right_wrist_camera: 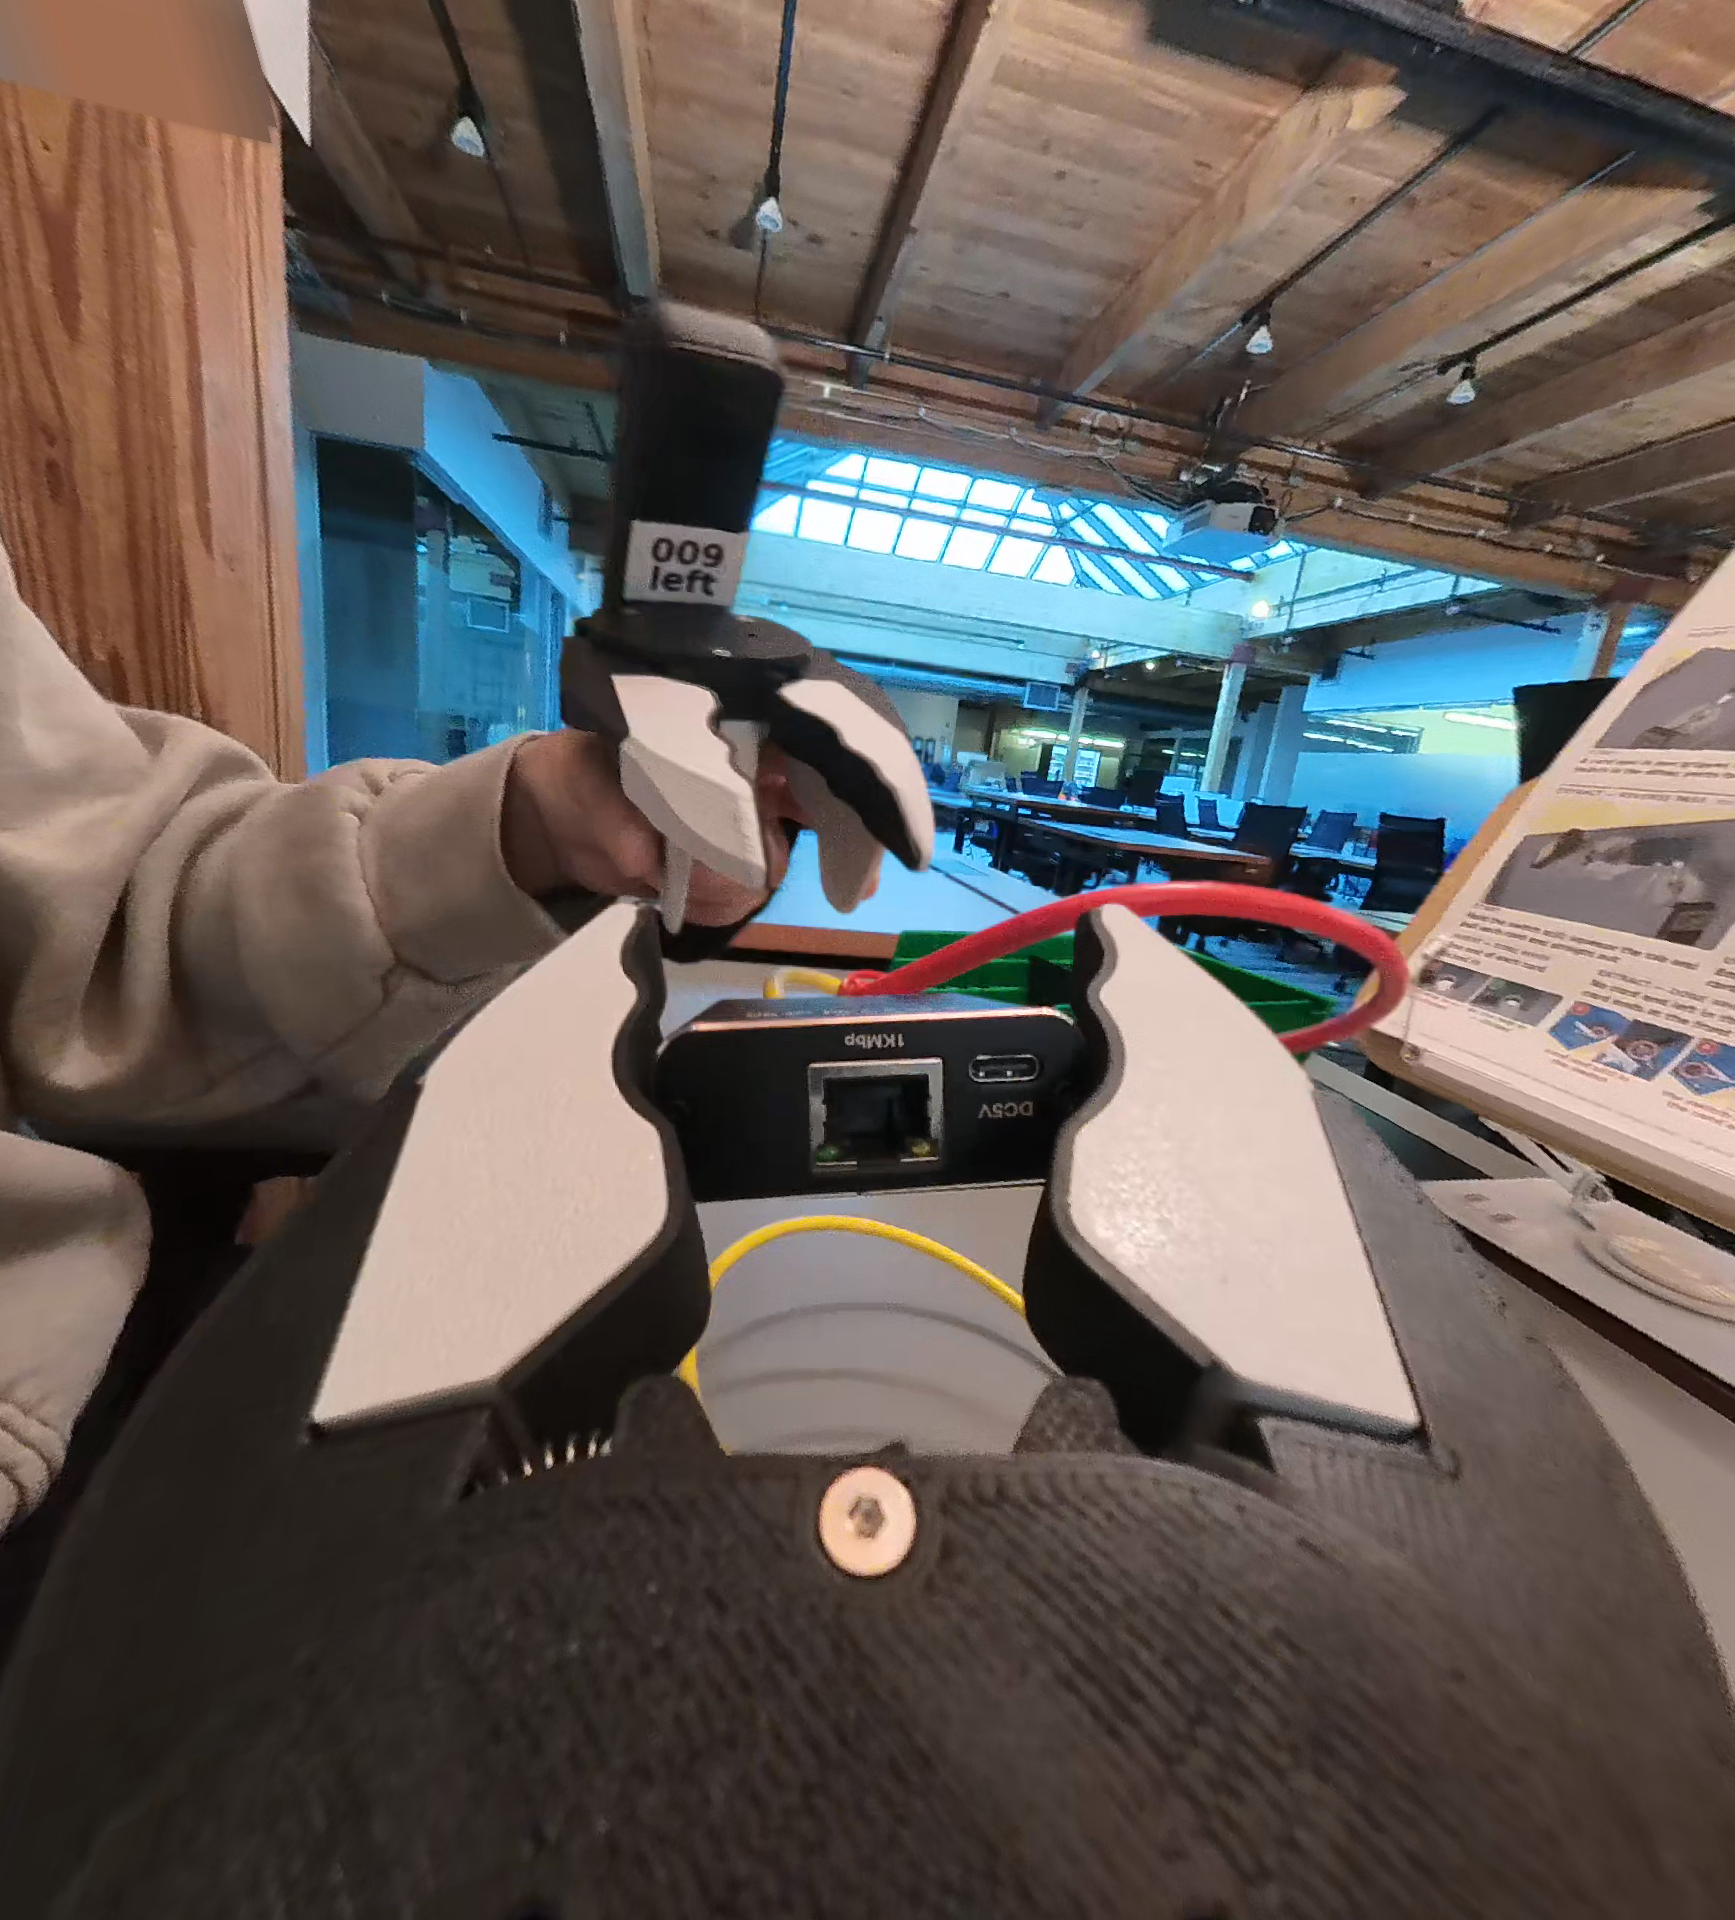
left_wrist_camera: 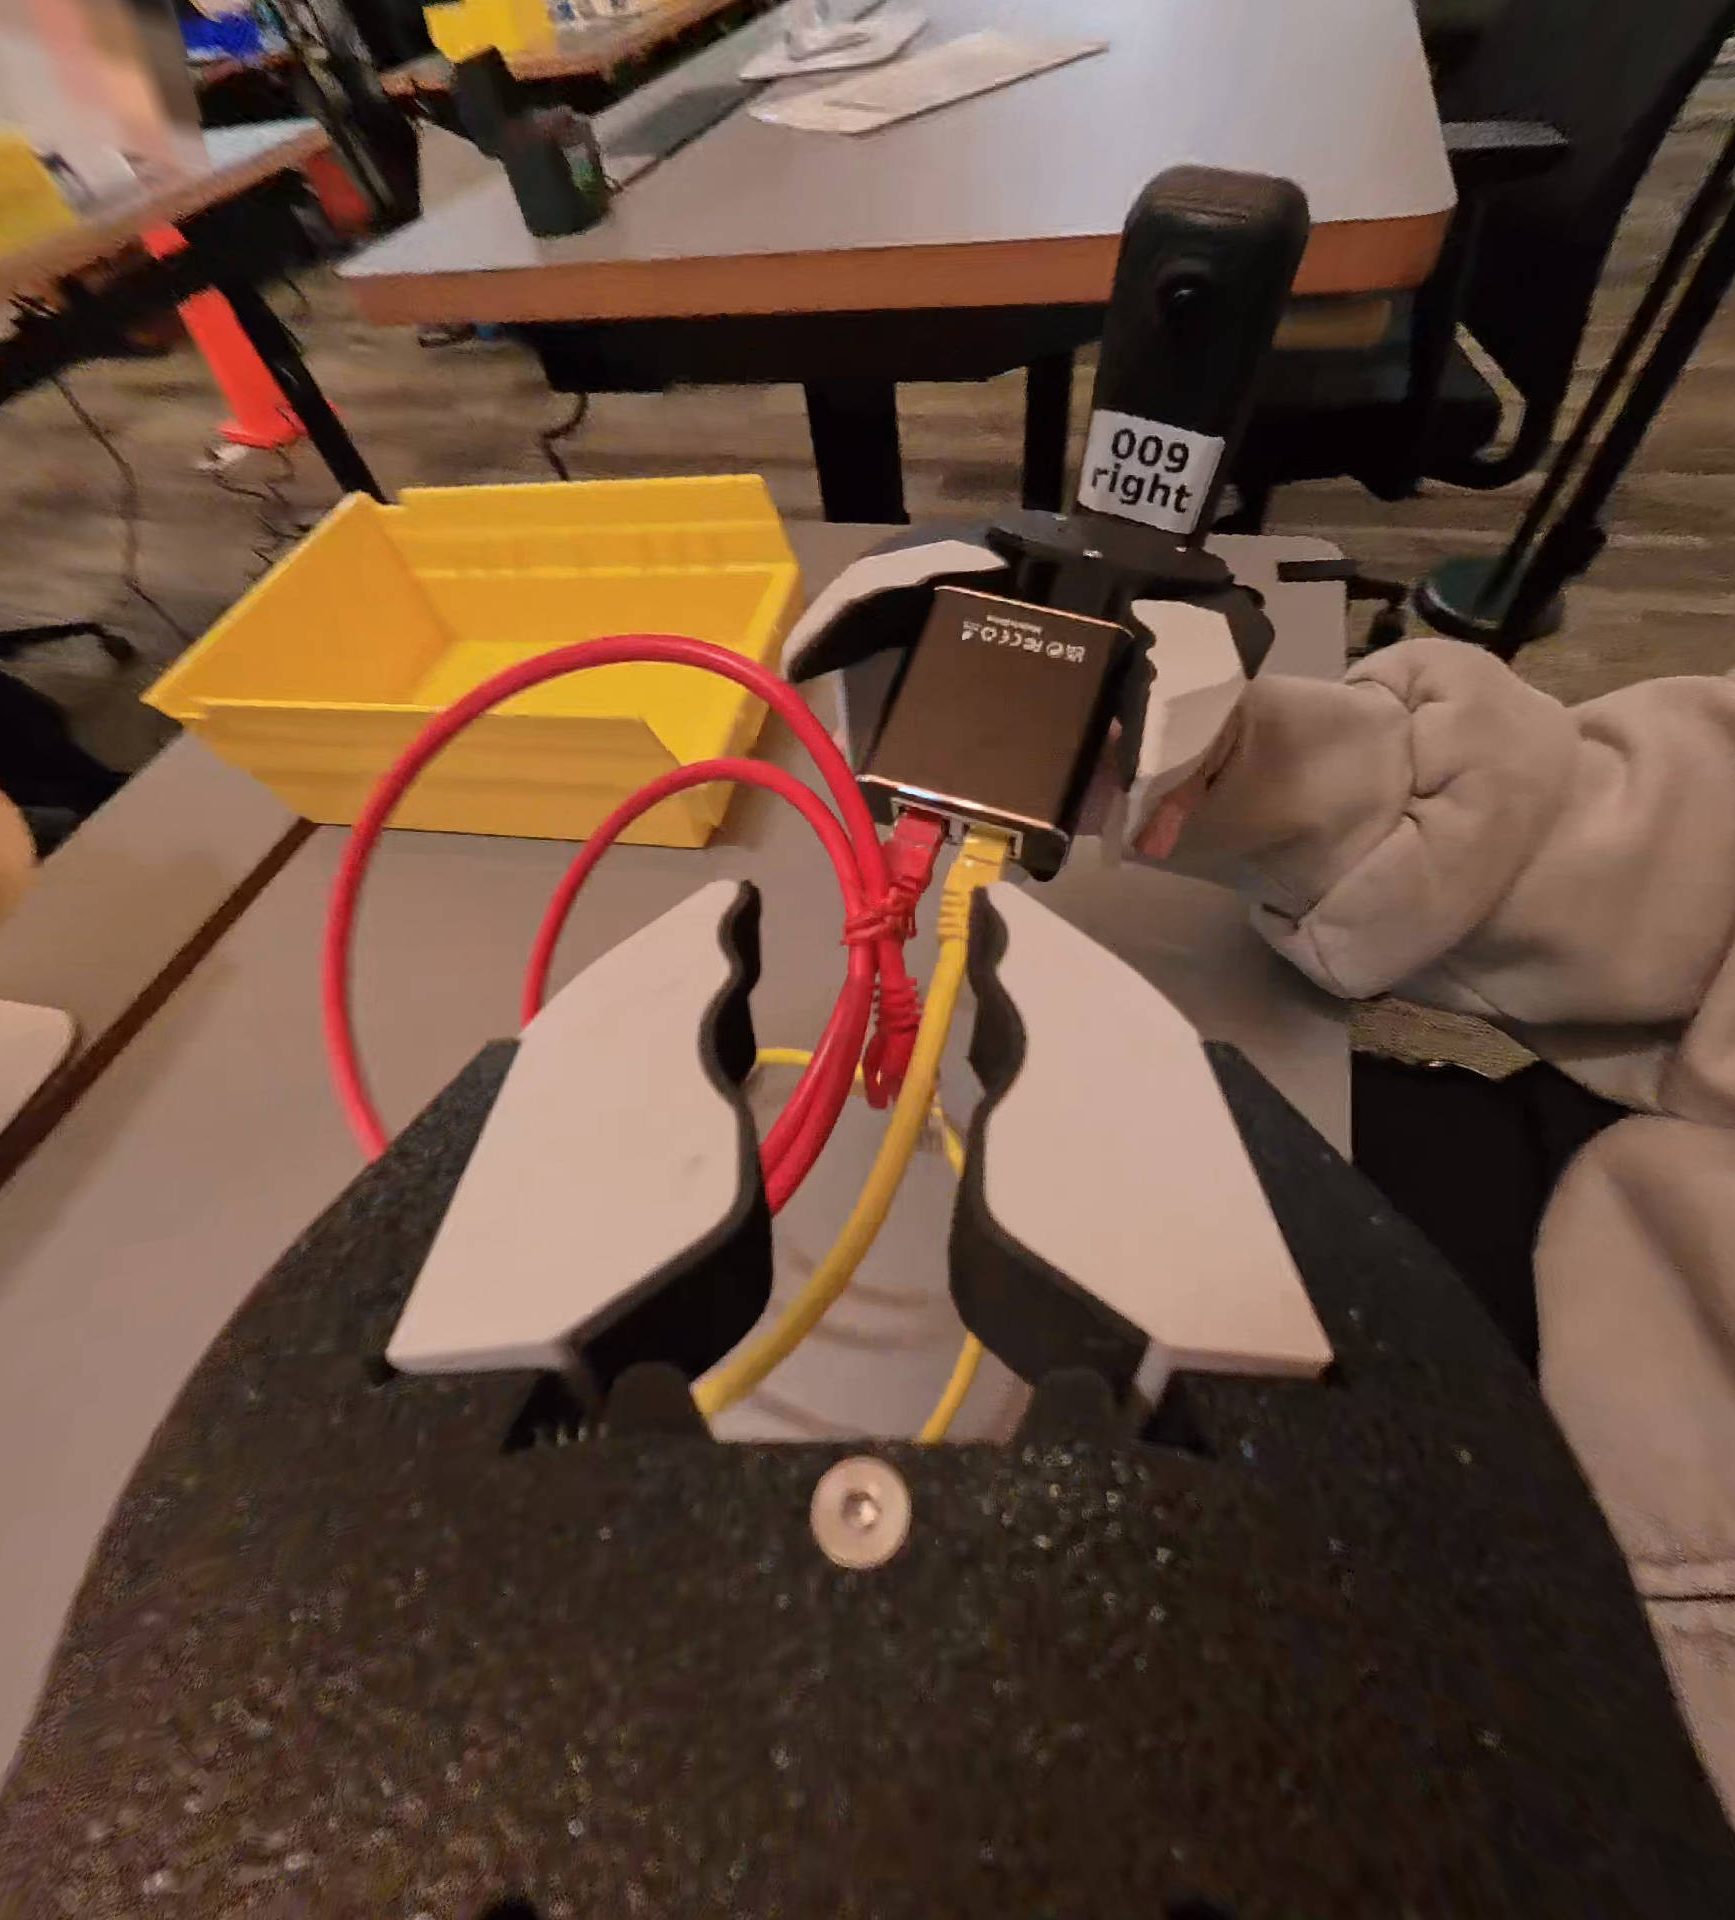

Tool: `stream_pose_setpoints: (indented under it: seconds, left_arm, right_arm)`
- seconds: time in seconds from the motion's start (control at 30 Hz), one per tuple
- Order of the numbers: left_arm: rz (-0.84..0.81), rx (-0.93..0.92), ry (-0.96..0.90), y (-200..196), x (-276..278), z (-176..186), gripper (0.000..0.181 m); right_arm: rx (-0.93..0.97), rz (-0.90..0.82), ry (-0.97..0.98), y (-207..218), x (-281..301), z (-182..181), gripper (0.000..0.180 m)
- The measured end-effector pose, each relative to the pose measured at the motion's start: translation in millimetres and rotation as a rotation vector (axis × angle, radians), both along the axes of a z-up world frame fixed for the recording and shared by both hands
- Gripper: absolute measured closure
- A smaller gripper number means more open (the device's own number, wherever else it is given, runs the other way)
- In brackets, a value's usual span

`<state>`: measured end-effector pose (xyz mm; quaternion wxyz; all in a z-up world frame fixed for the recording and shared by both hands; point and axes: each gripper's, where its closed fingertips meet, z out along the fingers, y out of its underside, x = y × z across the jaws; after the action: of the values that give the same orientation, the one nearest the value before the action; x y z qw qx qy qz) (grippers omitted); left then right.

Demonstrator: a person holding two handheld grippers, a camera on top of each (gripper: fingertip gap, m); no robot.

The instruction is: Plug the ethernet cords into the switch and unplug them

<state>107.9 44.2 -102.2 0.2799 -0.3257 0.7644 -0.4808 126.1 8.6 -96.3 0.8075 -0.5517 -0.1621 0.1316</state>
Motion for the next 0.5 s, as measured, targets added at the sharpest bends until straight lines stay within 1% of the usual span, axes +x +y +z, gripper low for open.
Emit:
stream_pose_setpoints:
  seconds: [0.07,0.1,0.2,0.27,0.3,0.37,0.43,0.5]
  left_arm:
    - [0.019,-0.001,0.011,4,-4,-1,0.129]
    - [0.022,-0.010,0.057,4,-6,-7,0.125]
    - [-0.009,0.012,0.205,-2,-10,-35,0.122]
    - [0.032,0.102,0.192,1,-3,-47,0.122]
    - [0.030,0.144,0.175,-1,0,-51,0.123]
    - [0.018,0.170,0.152,-7,4,-53,0.128]
    - [-0.049,0.160,0.195,-18,1,-60,0.143]
    - [-0.090,0.152,0.233,-24,2,-69,0.146]
  right_arm:
    - [0.013,-0.020,0.017,-3,6,1,0.103]
    - [0.018,-0.023,0.015,-3,7,1,0.103]
    - [0.025,-0.014,-0.003,-1,0,5,0.103]
    - [0.014,0.002,-0.026,3,-9,4,0.103]
    - [0.002,0.006,-0.042,6,-13,4,0.103]
    - [-0.020,0.020,-0.084,10,-23,2,0.103]
    - [-0.017,0.035,-0.102,12,-31,5,0.103]
    - [-0.031,0.043,-0.120,14,-37,5,0.104]
